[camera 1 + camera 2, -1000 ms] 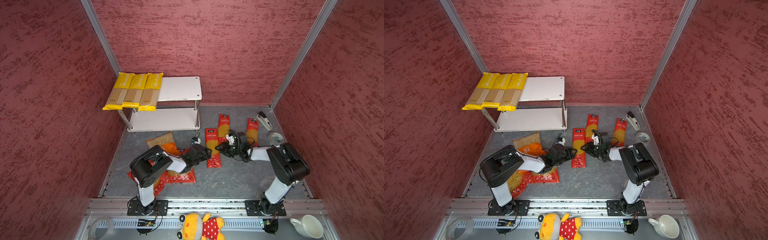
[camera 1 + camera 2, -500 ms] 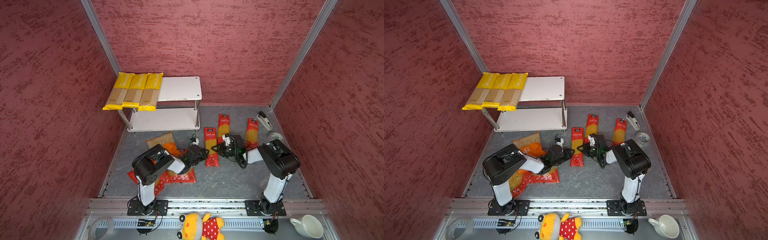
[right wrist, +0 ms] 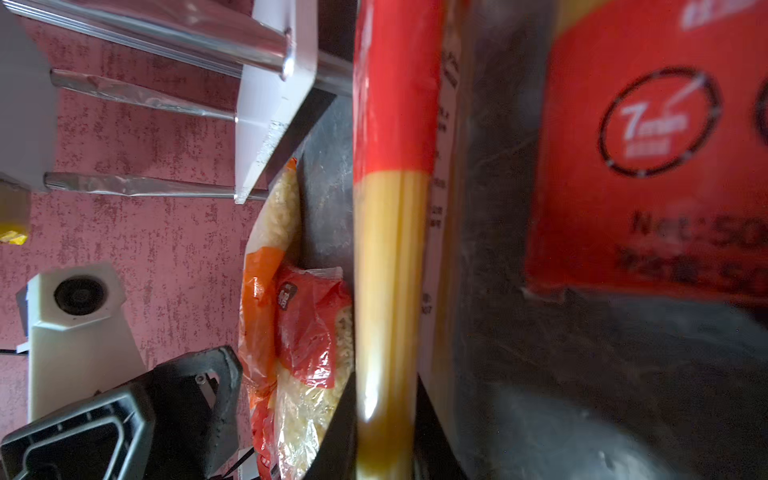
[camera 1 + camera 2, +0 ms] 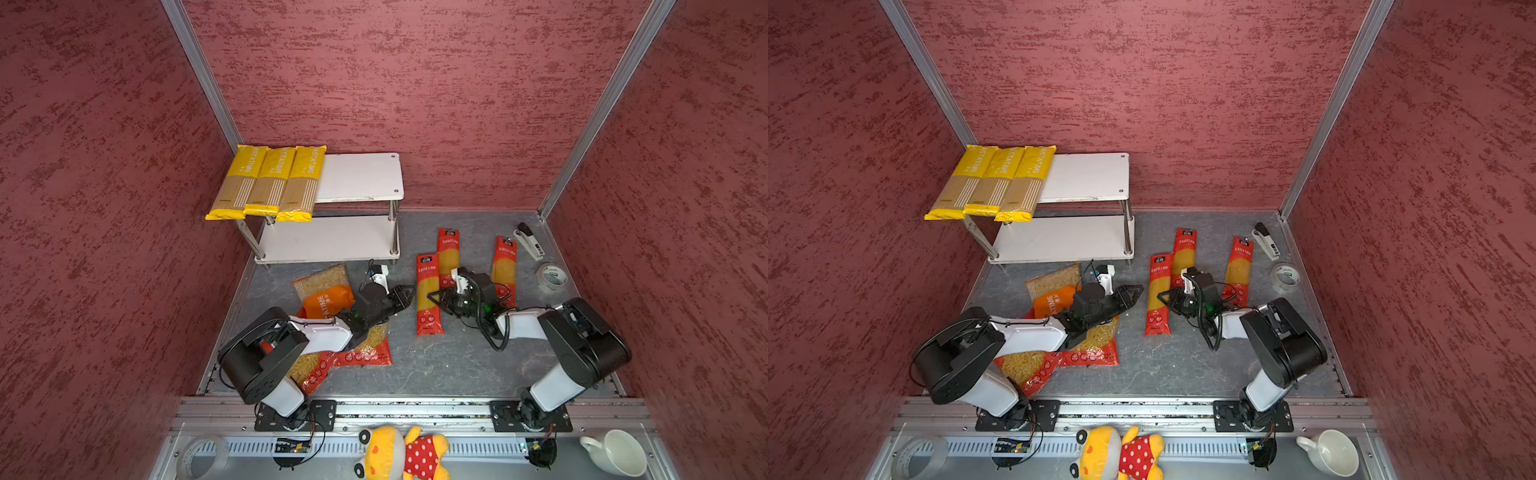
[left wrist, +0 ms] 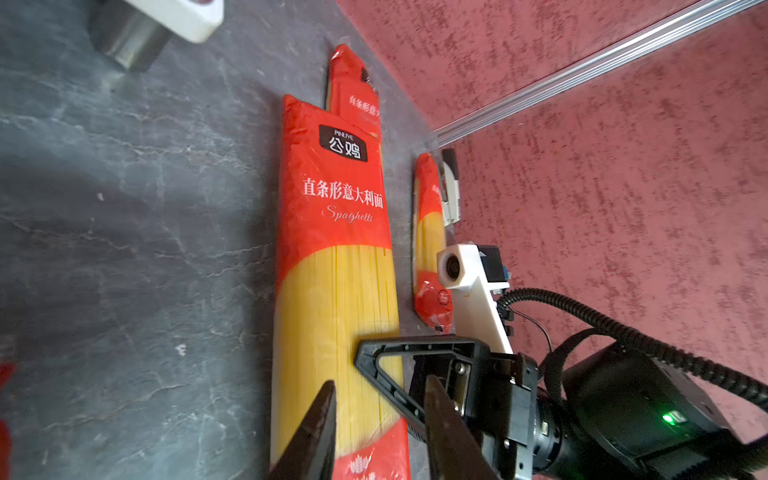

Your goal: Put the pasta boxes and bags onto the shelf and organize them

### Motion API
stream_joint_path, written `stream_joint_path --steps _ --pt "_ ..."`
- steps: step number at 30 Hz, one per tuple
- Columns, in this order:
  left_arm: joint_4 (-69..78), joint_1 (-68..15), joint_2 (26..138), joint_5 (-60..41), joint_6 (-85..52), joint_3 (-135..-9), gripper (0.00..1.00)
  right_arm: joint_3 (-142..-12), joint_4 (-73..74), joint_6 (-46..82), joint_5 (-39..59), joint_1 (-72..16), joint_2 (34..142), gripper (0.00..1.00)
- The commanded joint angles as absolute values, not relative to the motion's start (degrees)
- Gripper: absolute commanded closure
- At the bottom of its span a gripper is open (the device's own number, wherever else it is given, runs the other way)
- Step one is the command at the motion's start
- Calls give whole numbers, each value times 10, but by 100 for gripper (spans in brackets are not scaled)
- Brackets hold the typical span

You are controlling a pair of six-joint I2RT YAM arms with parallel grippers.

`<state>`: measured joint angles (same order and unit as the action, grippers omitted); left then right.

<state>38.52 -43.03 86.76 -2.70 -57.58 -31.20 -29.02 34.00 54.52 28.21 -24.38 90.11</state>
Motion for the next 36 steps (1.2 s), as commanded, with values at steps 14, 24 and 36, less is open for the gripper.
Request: stream_joint_path --steps 14,24,36 --pt "405 -420 625 40 -487 -233 30 -440 315 398 146 -242 652 100" --pt "558 -465 659 44 -474 -239 12 -579 385 425 170 -270 712 100" --pt "719 -461 724 95 -487 -253 11 -674 496 487 173 -351 824 100"
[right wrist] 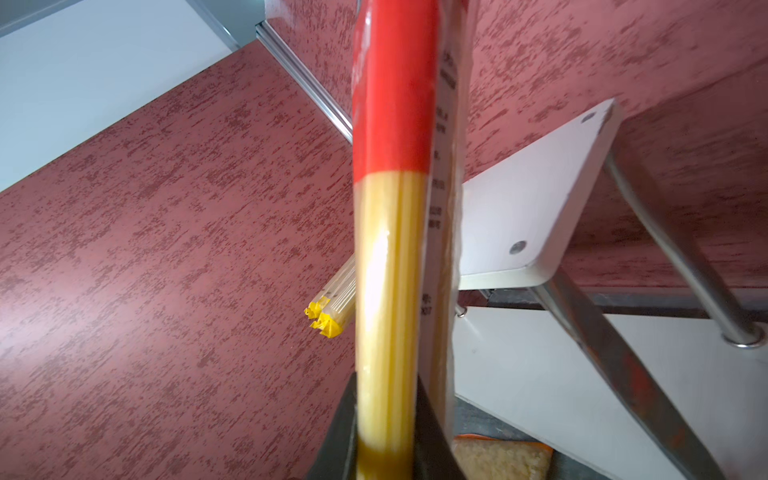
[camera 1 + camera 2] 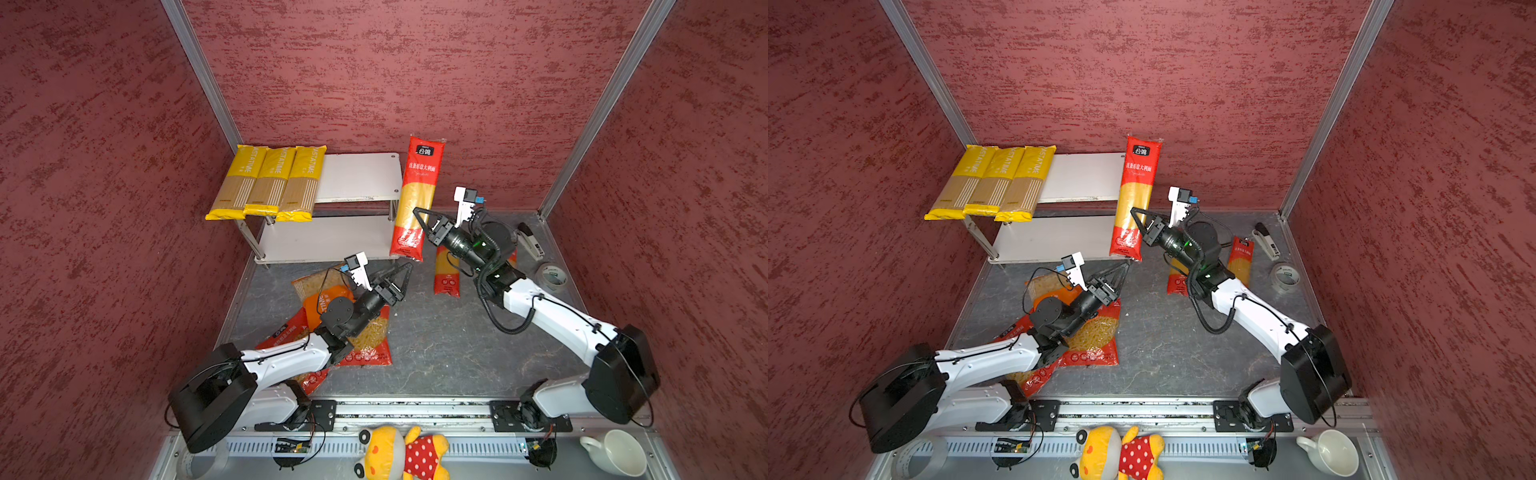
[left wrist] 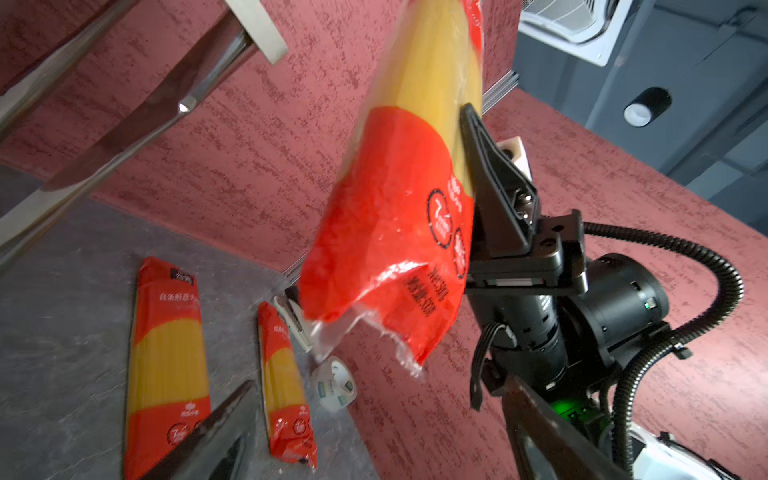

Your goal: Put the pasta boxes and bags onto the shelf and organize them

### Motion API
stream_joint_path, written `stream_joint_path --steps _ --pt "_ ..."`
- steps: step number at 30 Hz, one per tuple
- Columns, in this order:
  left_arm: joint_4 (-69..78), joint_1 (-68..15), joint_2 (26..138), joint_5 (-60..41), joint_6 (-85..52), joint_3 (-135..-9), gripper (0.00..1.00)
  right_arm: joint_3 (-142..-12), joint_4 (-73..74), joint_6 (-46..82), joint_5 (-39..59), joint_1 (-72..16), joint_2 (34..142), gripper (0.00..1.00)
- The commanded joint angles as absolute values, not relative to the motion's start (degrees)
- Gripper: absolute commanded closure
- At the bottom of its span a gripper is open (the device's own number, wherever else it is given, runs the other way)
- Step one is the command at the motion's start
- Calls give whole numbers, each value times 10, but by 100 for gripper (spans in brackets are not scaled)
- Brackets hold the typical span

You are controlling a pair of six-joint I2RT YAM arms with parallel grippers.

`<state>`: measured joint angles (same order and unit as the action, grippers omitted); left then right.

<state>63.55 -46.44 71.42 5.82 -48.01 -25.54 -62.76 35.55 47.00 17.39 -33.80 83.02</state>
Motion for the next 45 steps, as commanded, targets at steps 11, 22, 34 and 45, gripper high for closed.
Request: stream_joint_path --steps 11,22,34,45 --pt "809 -424 743 170 -520 -253 26 -667 599 572 163 -376 885 100" --pt "809 -421 771 175 -551 -279 45 -669 642 625 169 -382 916 100" --pt "810 -411 784 164 -558 -293 69 -686 654 663 181 -387 952 98" --pt "806 -400 805 141 -586 -302 63 -689 630 663 188 -387 959 98"
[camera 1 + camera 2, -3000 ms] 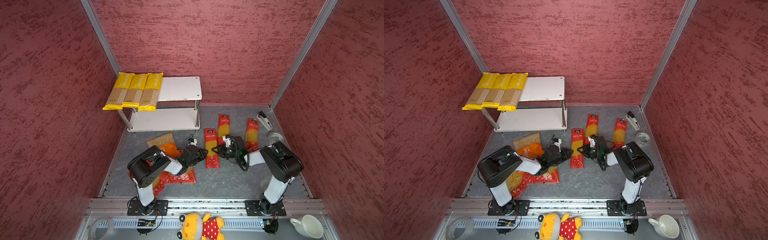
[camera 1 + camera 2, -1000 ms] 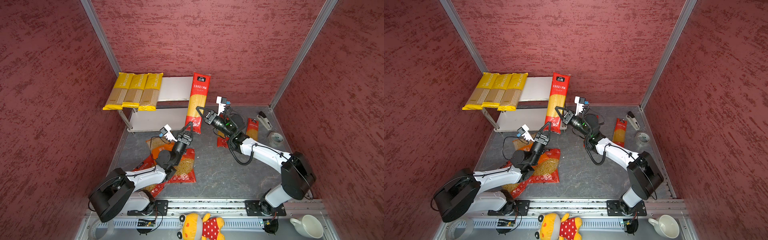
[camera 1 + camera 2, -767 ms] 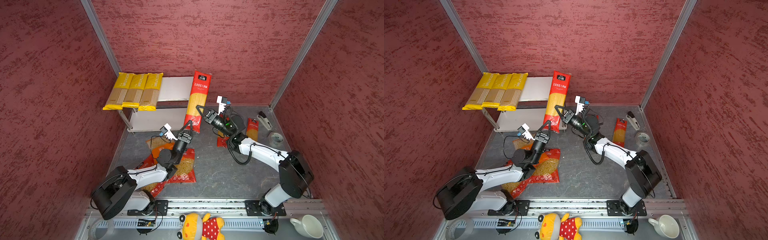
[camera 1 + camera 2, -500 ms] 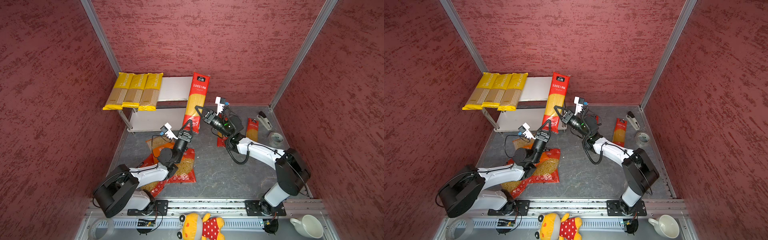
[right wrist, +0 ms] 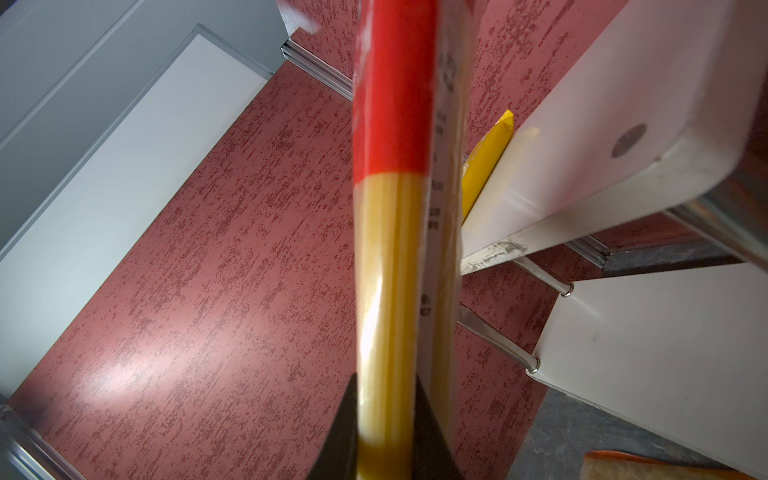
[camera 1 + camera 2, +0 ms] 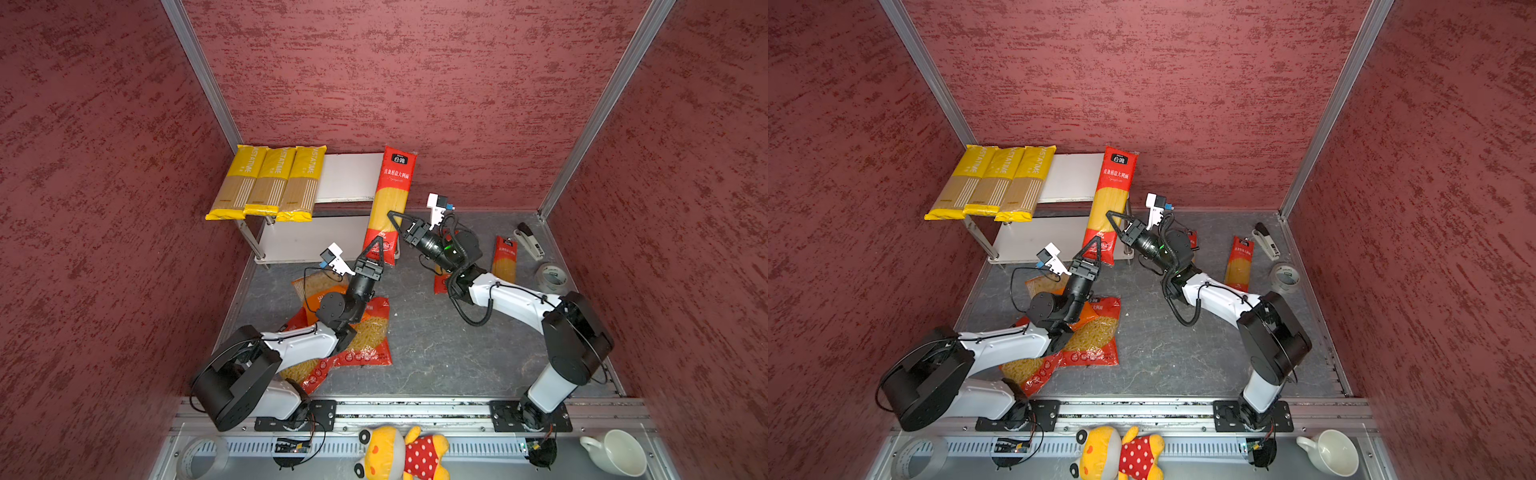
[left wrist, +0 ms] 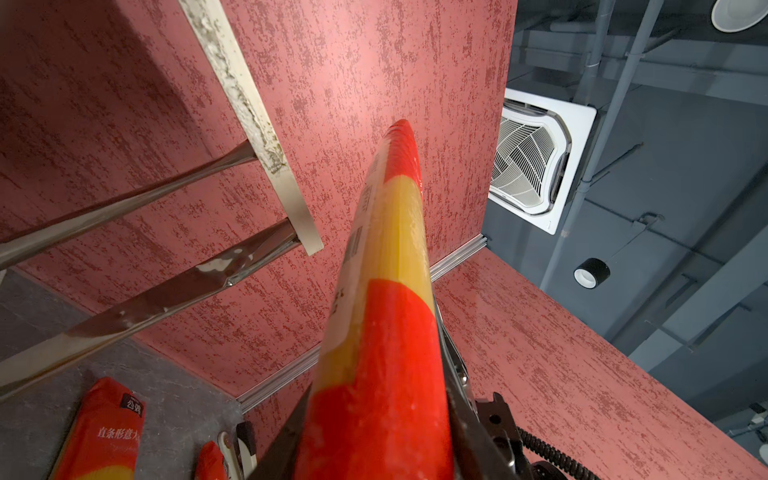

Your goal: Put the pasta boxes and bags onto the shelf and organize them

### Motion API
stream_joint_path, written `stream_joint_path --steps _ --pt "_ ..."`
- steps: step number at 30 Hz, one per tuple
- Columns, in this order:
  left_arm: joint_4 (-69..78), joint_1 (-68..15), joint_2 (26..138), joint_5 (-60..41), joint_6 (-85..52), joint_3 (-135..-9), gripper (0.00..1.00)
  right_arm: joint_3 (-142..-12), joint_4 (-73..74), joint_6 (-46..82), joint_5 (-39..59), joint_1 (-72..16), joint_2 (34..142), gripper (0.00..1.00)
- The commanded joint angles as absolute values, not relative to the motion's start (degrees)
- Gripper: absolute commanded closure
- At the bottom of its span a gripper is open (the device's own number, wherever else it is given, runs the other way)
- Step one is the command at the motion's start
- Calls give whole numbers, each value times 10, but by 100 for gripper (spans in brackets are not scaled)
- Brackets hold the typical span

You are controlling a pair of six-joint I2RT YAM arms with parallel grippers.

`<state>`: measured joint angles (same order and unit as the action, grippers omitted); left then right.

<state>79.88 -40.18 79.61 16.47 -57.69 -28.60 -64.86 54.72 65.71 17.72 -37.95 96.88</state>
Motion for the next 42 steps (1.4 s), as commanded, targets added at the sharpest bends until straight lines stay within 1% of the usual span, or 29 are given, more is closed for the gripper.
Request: stream_joint_path --steps 1,3,6,8,11,16,27,31,34,42 --pt "809 -399 808 142 -587 -303 67 -692 630 664 190 -386 960 97" --pt "809 -398 807 144 -587 -303 74 -693 626 666 191 -387 963 97" --pt "809 -394 800 146 -584 -302 81 -693 620 665 190 -387 963 93" --pt "809 -389 793 147 -580 -303 84 -691 617 665 189 -387 965 87" --pt "809 -386 781 144 -565 -307 88 -684 617 664 180 -387 962 74" --pt "809 -382 768 148 -559 -307 92 -667 610 651 173 -385 951 63" --pt "809 -355 748 184 -556 -314 98 -632 606 641 161 -381 930 57" --pt "809 -347 746 200 -552 -317 98 -623 605 637 159 -379 923 55" --pt "809 -345 747 217 -550 -321 100 -618 604 635 158 -378 918 54" --pt "808 -321 747 278 -545 -353 100 -599 607 638 156 -374 910 53"
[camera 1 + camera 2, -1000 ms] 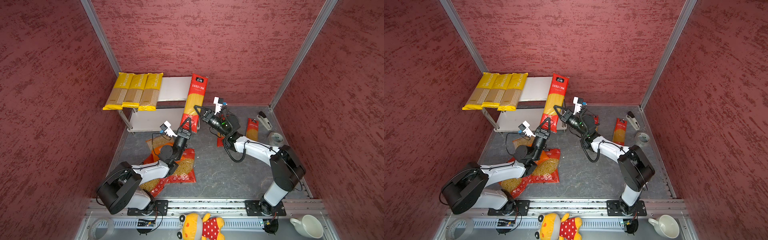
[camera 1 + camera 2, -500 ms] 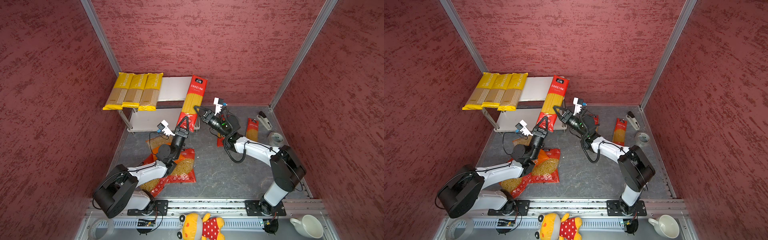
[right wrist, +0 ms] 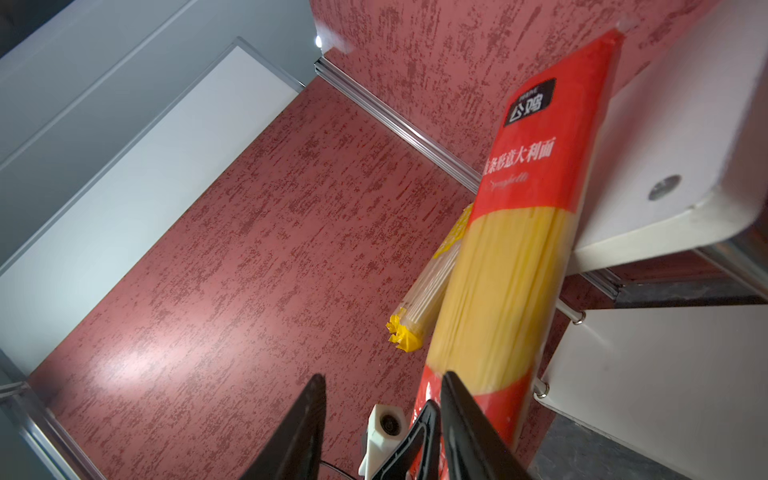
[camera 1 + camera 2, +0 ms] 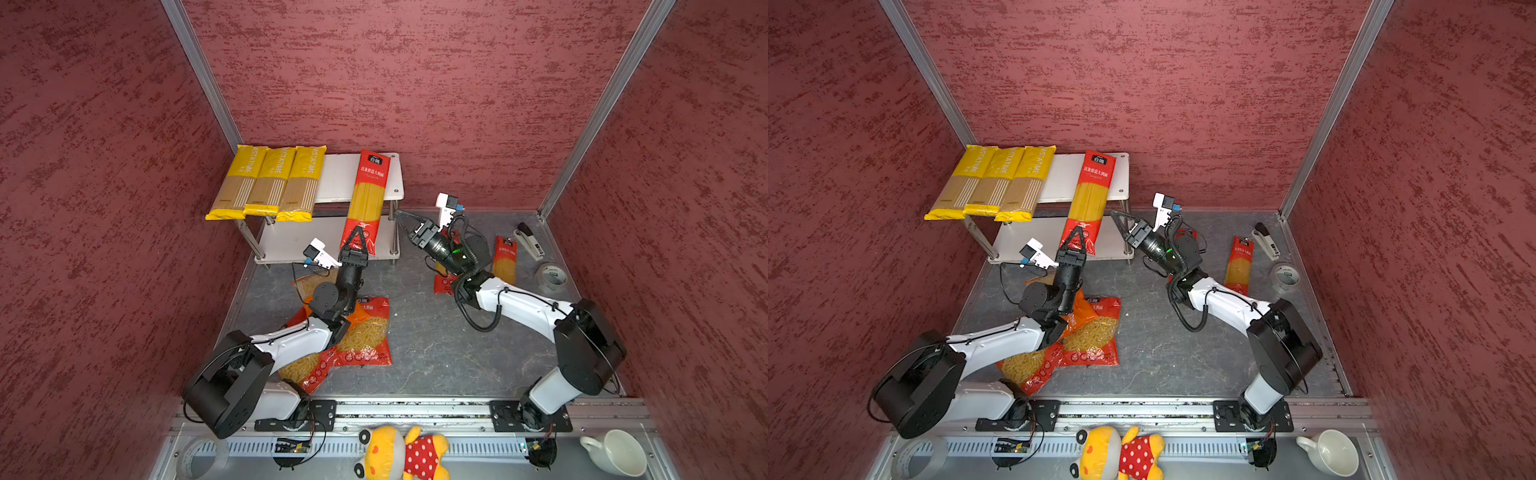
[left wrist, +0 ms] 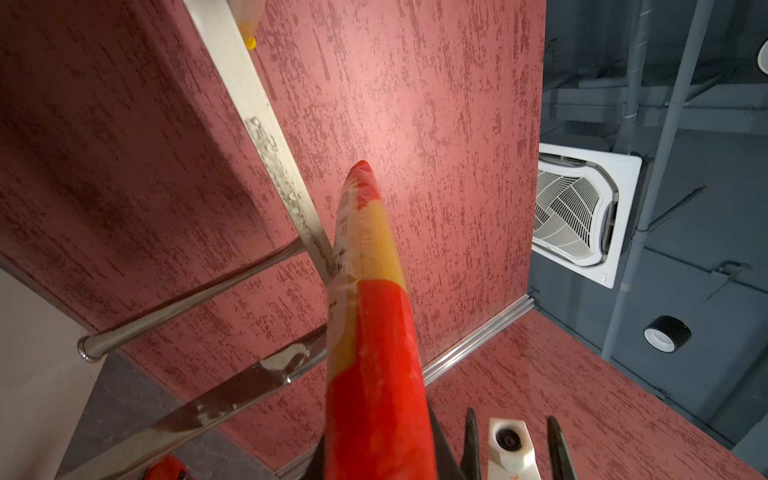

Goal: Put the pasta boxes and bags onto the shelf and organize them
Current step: 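Set the red spaghetti pack on the top shelf beside the yellow packs and release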

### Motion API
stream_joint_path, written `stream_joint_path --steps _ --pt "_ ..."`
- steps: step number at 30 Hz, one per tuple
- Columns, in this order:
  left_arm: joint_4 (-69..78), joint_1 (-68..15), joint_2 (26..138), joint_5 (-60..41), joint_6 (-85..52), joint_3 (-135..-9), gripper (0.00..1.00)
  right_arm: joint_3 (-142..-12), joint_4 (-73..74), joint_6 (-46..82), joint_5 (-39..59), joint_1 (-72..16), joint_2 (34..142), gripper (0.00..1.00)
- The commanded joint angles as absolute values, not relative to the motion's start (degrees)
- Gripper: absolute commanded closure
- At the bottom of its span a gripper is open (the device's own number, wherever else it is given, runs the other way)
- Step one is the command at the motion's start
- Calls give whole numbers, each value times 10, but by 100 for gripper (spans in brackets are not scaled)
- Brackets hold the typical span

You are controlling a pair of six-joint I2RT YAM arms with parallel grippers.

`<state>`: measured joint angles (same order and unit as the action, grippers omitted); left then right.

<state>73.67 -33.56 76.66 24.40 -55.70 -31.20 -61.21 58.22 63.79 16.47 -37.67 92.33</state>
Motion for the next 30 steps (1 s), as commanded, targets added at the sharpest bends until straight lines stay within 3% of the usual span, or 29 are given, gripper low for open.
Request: stream_joint_path --steps 1,7,18,21,26,30 --pt "808 -317 751 284 -551 -359 100 -596 607 638 155 -374 909 53" --pt "702 -298 753 323 -621 -412 100 -578 604 637 151 -372 896 53" --pt "342 -264 691 322 -680 -518 92 -532 611 639 139 -372 875 52" --pt "309 -243 675 306 -700 -521 82 -529 609 638 139 -371 872 52" --pt "279 -206 662 243 -728 -535 53 -525 611 641 142 -372 872 52" --pt "280 -193 645 208 -750 -510 40 -519 616 645 138 -372 870 52"
